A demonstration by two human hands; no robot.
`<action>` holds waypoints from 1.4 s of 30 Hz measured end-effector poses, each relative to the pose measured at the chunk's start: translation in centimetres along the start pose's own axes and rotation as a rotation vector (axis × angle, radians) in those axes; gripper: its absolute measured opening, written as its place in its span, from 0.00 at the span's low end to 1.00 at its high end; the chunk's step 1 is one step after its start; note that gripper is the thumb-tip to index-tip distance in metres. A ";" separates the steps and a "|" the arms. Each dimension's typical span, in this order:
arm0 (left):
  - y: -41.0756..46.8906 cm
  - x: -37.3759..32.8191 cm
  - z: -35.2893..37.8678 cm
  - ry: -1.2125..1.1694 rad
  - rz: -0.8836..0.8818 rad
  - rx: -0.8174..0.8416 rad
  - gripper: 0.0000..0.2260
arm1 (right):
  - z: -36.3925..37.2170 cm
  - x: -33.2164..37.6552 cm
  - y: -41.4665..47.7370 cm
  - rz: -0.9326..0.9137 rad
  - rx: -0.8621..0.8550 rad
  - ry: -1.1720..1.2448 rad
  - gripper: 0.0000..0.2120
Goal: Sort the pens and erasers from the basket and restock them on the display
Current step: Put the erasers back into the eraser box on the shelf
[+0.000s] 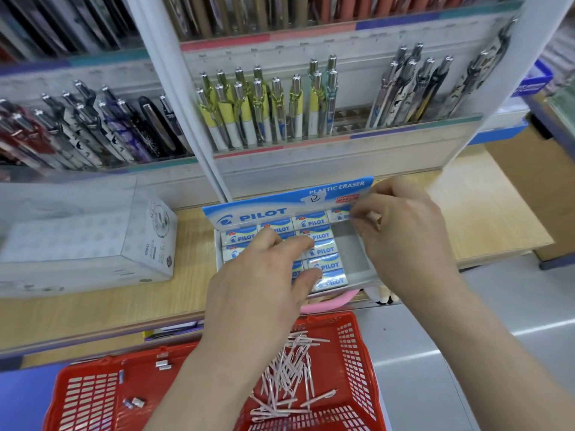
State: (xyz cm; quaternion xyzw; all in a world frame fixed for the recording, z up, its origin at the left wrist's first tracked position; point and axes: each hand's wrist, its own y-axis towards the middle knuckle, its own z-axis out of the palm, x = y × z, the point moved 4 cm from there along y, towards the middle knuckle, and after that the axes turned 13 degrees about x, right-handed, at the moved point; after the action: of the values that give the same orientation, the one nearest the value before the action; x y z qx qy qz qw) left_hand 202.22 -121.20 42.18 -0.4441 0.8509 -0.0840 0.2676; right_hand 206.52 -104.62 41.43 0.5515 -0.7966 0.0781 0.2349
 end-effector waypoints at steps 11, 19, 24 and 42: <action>-0.1 -0.2 0.1 -0.042 0.057 -0.006 0.15 | 0.4 -0.6 -0.1 0.201 0.088 0.074 0.05; -2.3 -0.5 -0.6 -0.822 0.204 0.024 0.31 | -1.5 2.5 -2.9 0.193 0.263 0.922 0.04; -2.7 -1.1 -0.5 -1.045 0.212 0.051 0.25 | -0.8 4.3 -4.6 0.175 0.444 1.204 0.14; -1.5 -1.8 -0.8 -1.092 0.159 -0.017 0.11 | -2.6 1.4 -5.6 0.259 0.311 1.224 0.07</action>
State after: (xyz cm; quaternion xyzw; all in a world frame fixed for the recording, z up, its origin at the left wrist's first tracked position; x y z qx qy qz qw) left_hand 203.71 -120.79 44.11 -0.3597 0.6202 0.1860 0.6718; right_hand 211.98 -106.90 43.62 0.3341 -0.5581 0.5208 0.5529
